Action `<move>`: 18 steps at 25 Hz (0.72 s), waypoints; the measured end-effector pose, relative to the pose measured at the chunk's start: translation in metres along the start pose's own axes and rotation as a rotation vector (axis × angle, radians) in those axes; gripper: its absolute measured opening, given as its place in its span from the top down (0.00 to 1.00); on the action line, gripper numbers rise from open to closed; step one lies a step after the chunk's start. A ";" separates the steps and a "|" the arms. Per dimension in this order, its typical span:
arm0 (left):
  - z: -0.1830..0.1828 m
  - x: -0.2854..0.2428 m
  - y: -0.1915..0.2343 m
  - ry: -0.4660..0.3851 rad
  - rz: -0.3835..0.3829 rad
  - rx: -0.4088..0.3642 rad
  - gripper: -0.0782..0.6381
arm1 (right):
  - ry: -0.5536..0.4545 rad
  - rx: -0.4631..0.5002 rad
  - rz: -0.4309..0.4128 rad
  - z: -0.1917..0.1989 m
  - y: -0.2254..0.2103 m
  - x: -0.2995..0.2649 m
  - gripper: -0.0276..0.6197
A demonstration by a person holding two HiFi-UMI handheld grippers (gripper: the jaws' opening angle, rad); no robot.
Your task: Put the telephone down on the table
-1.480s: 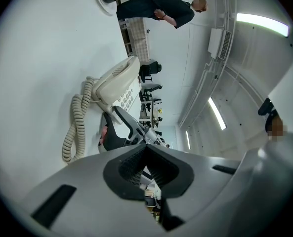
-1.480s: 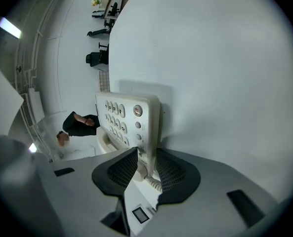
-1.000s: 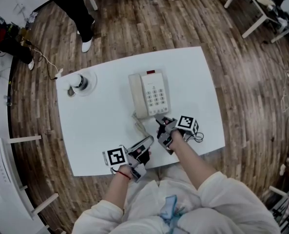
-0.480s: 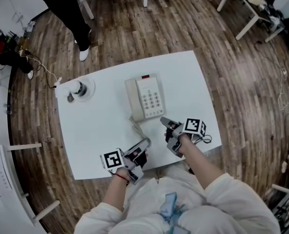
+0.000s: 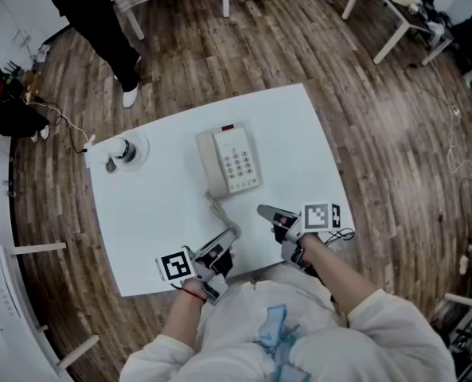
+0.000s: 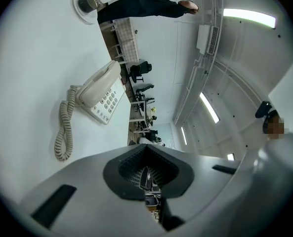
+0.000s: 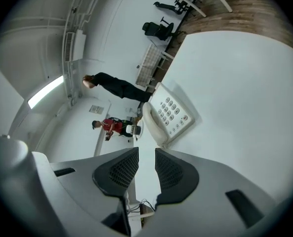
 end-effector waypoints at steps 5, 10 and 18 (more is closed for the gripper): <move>0.004 0.003 -0.014 0.010 0.011 -0.038 0.89 | 0.046 0.128 -0.054 0.013 0.027 0.015 0.77; 0.011 0.005 -0.026 0.031 0.007 -0.087 0.89 | 0.080 0.285 -0.067 0.025 0.048 0.028 0.77; 0.014 0.004 -0.047 0.076 0.004 -0.228 0.89 | 0.130 0.504 -0.180 0.035 0.089 0.046 0.77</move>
Point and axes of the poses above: the fingertips, and each gripper's own axes: x backward along the fingers, y to its left, z out of its underside, the point moved 4 cm from there along x, backward along the fingers, and after that the axes turned 3 degrees about -z, right-handed, at the moved point
